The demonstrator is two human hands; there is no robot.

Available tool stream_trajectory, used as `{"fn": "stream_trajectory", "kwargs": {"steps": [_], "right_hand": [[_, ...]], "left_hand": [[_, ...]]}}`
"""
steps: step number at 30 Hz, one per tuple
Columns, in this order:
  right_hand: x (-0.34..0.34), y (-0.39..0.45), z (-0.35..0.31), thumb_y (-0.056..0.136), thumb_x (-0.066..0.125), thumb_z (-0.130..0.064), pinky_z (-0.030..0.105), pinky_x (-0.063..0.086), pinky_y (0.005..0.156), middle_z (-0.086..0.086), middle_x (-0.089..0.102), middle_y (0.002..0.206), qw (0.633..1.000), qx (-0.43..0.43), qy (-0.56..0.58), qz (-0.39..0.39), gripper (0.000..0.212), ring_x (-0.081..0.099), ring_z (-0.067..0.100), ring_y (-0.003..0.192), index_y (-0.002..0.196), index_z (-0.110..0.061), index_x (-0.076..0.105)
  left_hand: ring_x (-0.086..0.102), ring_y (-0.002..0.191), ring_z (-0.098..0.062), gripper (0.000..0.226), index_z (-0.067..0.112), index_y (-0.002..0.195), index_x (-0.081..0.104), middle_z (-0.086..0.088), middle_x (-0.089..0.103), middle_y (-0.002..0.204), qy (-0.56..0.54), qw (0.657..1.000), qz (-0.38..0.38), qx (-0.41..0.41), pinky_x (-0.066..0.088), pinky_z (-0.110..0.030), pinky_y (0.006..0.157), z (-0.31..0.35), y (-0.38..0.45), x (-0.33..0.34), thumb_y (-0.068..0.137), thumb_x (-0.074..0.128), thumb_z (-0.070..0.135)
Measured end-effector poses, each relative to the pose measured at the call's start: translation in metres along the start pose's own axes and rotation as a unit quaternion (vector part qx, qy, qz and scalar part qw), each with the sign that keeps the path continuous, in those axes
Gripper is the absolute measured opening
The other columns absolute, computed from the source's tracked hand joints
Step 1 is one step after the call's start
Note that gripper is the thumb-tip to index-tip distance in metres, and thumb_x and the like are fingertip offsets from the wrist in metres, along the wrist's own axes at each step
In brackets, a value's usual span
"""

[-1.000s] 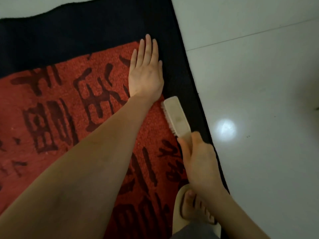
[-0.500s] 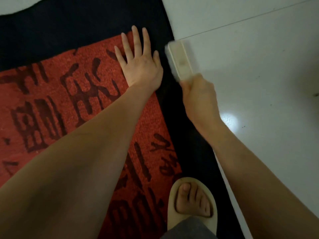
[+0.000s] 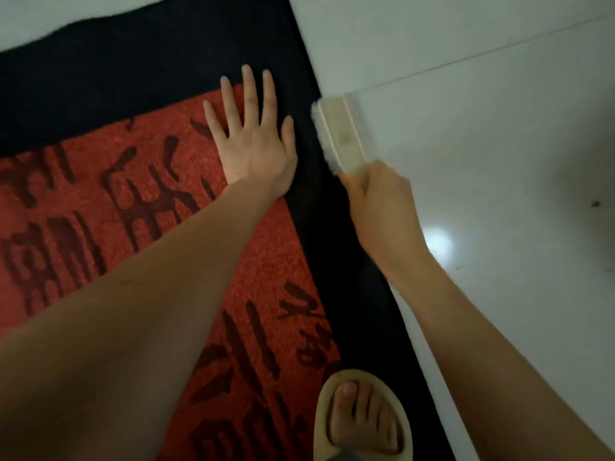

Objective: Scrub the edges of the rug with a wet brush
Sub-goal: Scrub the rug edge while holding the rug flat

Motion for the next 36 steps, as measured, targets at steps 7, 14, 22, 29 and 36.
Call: {"fn": "stream_trajectory", "kwargs": {"steps": [7,14,22,29,36], "right_hand": [[0.006,0.066,-0.054,0.101,0.044,-0.028,0.03,0.036,0.067,0.017,0.062,0.103,0.999,-0.027,-0.008,0.018,0.029,0.058,0.03,0.09,0.103,-0.002,0.057],[0.014,0.075,-0.067,0.102,0.04,-0.028,0.038,0.043,0.071,0.016,0.06,0.101,0.997,-0.045,-0.038,0.046,0.025,0.058,0.034,0.09,0.104,-0.005,0.05],[0.023,0.112,-0.095,0.103,0.04,-0.031,0.035,0.037,0.072,0.013,0.059,0.111,0.994,-0.037,-0.079,0.062,0.031,0.058,0.032,0.101,0.115,-0.005,0.05],[0.024,0.173,-0.139,0.102,0.043,-0.027,0.029,0.038,0.073,0.009,0.061,0.117,0.996,-0.051,-0.05,0.056,0.029,0.06,0.026,0.106,0.12,-0.007,0.055],[0.025,0.137,-0.122,0.104,0.038,-0.028,0.037,0.039,0.074,0.016,0.059,0.115,0.989,-0.078,-0.117,0.049,0.031,0.057,0.034,0.105,0.119,-0.004,0.049]], "left_hand": [[-0.003,0.151,-0.025,0.056,0.02,0.158,0.004,-0.002,0.0,0.165,-0.005,0.999,-0.001,0.053,-0.003,-0.051,0.121,-0.007,0.043,-0.006,0.105,0.015,0.038],[-0.004,0.152,-0.022,0.059,0.011,0.157,0.0,-0.004,-0.003,0.165,0.006,0.997,0.007,0.082,-0.001,-0.046,0.122,-0.019,0.091,-0.009,0.105,0.013,0.037],[-0.002,0.152,-0.022,0.06,0.011,0.156,0.0,-0.005,-0.002,0.165,0.005,0.996,0.009,0.084,0.0,-0.046,0.123,-0.018,0.089,-0.009,0.104,0.013,0.037],[-0.005,0.151,-0.021,0.062,0.011,0.157,-0.001,-0.005,-0.004,0.165,-0.013,0.996,-0.001,0.087,-0.003,-0.045,0.123,-0.02,0.092,-0.012,0.102,0.011,0.038],[0.0,0.152,-0.02,0.058,0.012,0.157,0.005,-0.002,0.002,0.165,-0.036,0.999,0.023,0.004,-0.005,-0.045,0.121,-0.052,0.081,-0.015,0.105,0.016,0.035]]}}
Point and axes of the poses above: each hand's wrist, its own y-axis towards the middle knuckle, its own x-axis out of the palm, z = x × y, the point moved 1 cm from there along y, towards the middle knuckle
